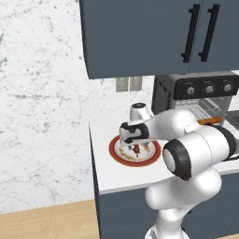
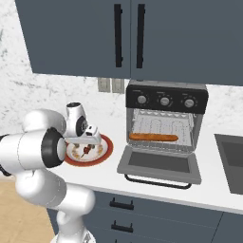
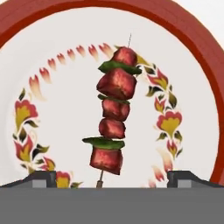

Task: Pick up the kebab skewer and baguette bread, and place them inside the toaster oven. Close the toaster oven door and start by setting the timer.

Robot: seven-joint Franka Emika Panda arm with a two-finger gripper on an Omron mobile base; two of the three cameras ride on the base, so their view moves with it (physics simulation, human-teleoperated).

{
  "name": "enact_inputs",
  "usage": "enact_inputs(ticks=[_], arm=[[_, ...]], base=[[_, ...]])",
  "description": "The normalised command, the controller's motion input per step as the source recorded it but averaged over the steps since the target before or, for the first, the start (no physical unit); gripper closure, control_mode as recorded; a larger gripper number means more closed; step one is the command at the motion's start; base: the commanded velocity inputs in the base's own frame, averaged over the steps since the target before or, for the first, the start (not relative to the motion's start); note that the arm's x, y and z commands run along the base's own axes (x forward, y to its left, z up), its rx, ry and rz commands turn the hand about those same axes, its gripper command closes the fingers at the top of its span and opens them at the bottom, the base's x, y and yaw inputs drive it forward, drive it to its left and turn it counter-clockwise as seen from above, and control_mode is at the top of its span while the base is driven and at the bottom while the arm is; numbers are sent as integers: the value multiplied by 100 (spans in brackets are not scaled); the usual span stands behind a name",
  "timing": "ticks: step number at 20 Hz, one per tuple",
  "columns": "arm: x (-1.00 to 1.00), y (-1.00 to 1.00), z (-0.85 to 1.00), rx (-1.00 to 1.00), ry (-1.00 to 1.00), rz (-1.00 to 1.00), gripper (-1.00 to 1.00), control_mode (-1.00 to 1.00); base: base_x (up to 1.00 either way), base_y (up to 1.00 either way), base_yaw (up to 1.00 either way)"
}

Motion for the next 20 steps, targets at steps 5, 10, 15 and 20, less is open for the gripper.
enact_inputs(ticks=[5, 10, 15, 20], arm=[[11, 0, -29, 0, 0, 0, -100, -100], [12, -1, -19, 0, 0, 0, -100, -100], [-2, -1, -29, 0, 0, 0, 100, -100], [0, 0, -20, 0, 0, 0, 100, -100]], base=[[0, 0, 0], [0, 0, 0], [0, 0, 0], [0, 0, 0]])
